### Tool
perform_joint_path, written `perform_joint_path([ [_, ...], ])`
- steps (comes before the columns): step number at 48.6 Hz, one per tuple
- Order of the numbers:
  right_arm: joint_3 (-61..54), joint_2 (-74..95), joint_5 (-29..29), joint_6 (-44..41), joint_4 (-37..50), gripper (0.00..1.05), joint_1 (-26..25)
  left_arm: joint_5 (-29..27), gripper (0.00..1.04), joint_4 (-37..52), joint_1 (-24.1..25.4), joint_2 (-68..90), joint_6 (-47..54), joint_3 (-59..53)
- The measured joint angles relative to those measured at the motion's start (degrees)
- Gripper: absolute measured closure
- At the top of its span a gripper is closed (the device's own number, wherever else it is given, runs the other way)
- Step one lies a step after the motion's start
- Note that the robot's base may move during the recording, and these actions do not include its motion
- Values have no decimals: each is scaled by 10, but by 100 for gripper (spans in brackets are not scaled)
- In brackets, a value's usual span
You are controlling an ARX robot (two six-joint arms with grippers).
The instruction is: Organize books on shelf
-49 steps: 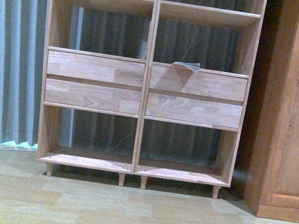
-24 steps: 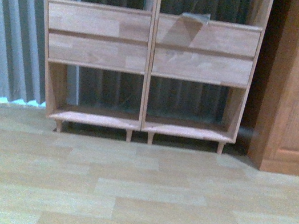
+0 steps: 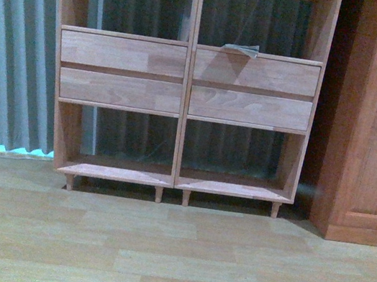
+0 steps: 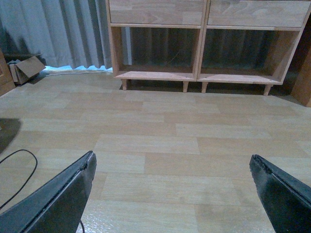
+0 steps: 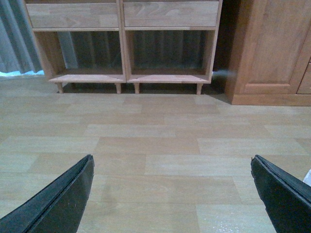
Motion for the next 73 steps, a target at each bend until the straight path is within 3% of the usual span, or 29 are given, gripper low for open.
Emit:
perform_joint_path([
  [73,0,0,0,0,0,7,0,0,7,0,0,0,0,0],
])
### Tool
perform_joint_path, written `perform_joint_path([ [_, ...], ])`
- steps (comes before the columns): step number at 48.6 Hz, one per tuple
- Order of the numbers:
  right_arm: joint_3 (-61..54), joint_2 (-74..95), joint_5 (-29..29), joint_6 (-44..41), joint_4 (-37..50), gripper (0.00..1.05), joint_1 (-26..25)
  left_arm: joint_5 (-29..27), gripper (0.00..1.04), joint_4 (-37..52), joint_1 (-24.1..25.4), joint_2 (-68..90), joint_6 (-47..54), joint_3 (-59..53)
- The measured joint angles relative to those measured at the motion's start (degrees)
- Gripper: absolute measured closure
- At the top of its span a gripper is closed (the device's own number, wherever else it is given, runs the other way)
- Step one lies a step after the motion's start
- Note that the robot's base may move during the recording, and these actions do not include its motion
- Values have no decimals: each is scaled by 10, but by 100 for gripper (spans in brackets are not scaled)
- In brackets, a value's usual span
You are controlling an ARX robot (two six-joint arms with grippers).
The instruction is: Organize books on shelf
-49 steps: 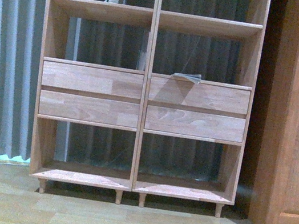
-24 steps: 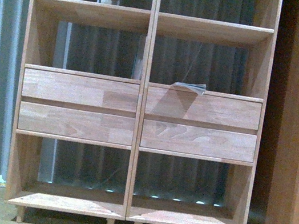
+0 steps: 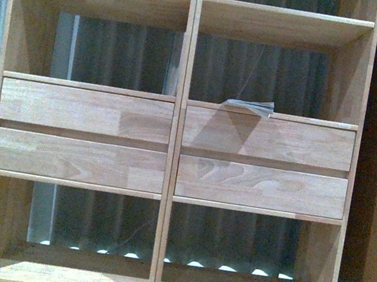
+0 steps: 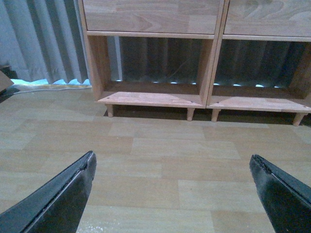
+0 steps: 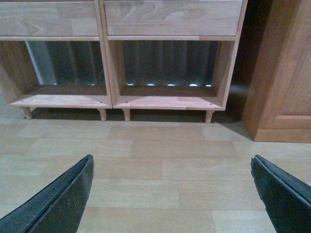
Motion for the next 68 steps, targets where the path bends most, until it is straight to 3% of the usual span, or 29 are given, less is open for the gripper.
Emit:
perform_joint_path([
  [68,0,0,0,0,0,7,0,0,7,0,0,0,0,0],
])
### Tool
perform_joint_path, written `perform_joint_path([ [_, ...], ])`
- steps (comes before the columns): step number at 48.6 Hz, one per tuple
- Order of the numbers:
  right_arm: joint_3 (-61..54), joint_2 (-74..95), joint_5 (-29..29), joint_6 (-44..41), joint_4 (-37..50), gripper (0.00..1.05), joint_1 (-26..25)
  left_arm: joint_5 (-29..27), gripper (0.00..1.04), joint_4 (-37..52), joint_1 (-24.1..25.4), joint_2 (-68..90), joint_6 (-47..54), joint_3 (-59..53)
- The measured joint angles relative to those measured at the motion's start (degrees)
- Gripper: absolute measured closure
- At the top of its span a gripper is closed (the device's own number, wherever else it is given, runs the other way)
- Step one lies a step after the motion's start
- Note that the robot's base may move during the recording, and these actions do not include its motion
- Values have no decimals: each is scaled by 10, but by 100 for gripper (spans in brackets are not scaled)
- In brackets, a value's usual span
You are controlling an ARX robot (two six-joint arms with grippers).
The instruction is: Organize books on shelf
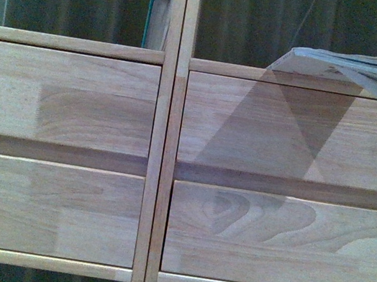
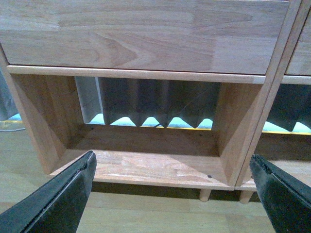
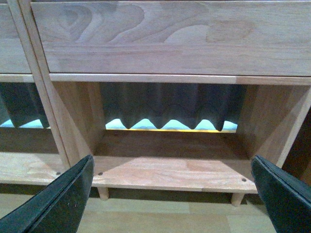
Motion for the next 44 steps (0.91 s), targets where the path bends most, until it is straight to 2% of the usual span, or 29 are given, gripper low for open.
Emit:
perform_joint_path([
  [44,0,0,0,0,0,7,0,0,7,0,0,1,0,0],
])
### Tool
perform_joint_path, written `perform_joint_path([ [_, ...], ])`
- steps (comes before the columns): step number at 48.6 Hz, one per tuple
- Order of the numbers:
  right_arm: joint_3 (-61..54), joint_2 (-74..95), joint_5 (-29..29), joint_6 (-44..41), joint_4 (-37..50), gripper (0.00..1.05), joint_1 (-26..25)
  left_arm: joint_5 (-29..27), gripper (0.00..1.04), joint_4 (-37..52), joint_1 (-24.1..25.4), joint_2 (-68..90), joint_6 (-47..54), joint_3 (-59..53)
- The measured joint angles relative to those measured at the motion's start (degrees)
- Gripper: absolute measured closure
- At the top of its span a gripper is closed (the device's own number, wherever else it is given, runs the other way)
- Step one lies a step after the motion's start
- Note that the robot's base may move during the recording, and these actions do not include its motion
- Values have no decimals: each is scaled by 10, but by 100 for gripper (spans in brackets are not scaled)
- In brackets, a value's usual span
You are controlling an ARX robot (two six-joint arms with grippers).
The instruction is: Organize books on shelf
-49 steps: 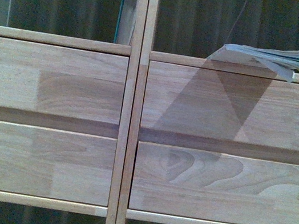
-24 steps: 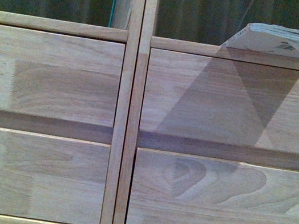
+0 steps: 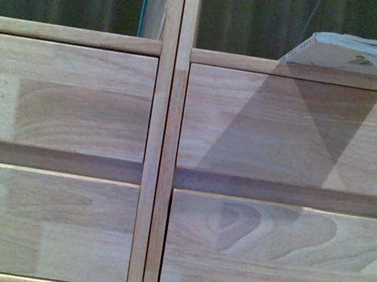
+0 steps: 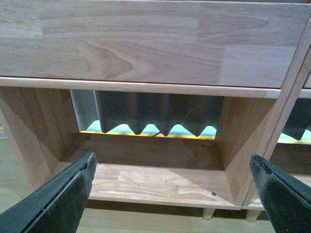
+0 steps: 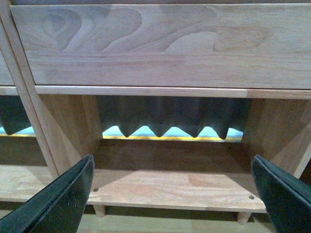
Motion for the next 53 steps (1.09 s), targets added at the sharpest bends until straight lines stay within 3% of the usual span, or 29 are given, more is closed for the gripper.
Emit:
perform_joint_path([
  [49,0,0,1,0,0,7,0,0,7,0,0,0,0,0],
  [53,12,48,70,43,-7,7,16,0,7,0,0,0,0,0],
])
